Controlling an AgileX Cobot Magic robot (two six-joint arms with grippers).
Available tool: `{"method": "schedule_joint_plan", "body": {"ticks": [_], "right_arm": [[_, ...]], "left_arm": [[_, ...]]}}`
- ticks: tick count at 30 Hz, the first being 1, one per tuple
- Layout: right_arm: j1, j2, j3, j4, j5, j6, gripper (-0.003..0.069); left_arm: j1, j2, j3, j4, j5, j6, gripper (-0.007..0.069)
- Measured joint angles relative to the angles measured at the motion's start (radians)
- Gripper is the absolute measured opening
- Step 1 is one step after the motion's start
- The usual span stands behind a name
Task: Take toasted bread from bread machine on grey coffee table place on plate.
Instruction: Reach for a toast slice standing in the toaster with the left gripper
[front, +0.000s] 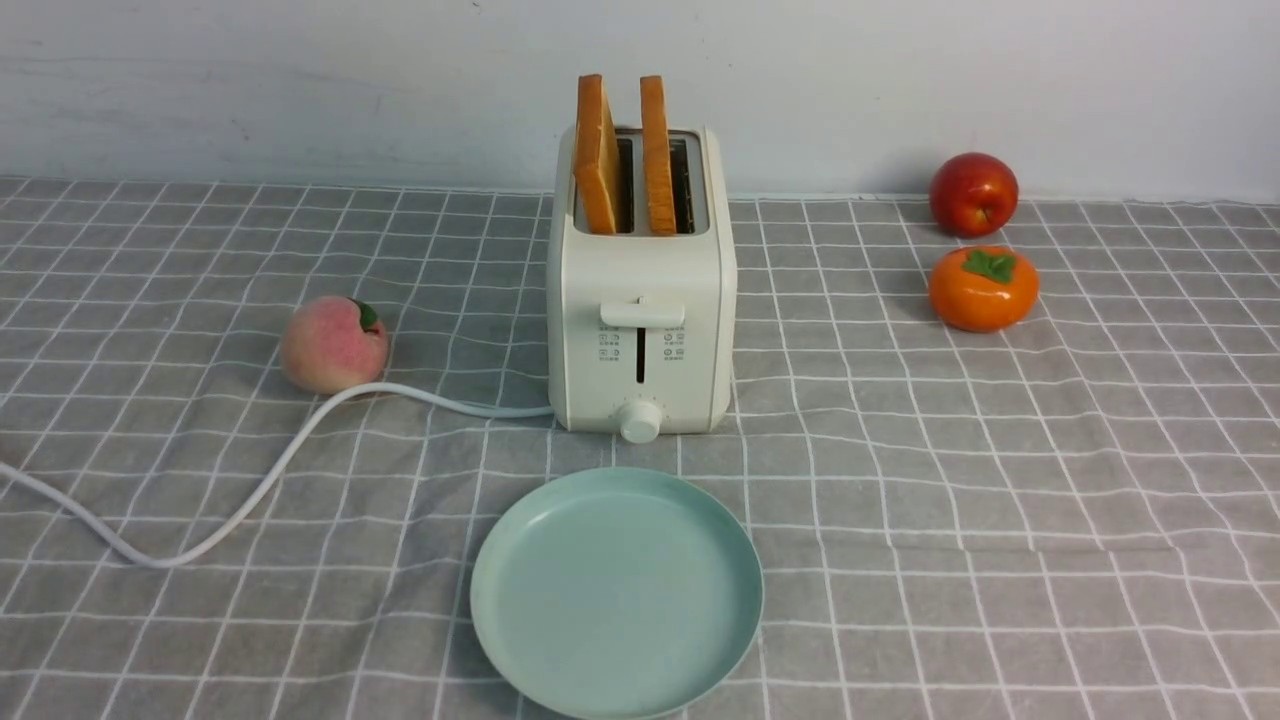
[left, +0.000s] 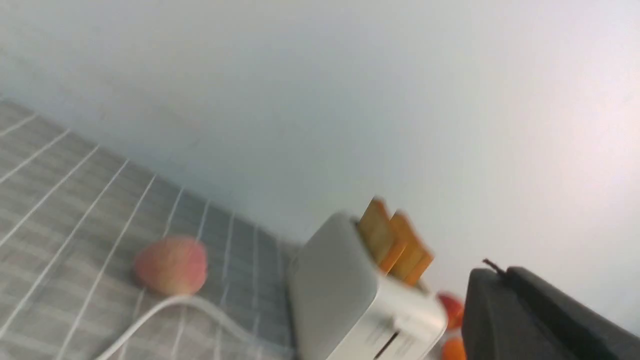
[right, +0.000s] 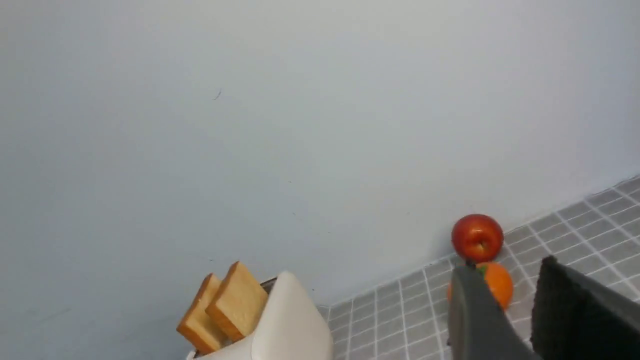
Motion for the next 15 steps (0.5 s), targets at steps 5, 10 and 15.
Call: {"method": "schedule_joint_plan", "body": {"ticks": [5, 10, 15], "right_arm": [[0.0, 0.221, -0.309, -0.034, 0.456, -0.127, -0.0002], [0.0, 0.42, -0.465, 0.025, 0.694, -0.315, -0.0019], [0.0, 0.466, -0.438, 0.15, 0.691, -0.406, -0.0019]], "left_arm": [[0.0, 0.304, -0.224, -0.021, 0.366, 0.156, -0.0014], [0.0, 0.647, -0.446, -0.234, 0.502, 0.424, -0.0014], [-0.059, 0.936, -0.627, -0.322, 0.448, 0.512, -0.0014]]}}
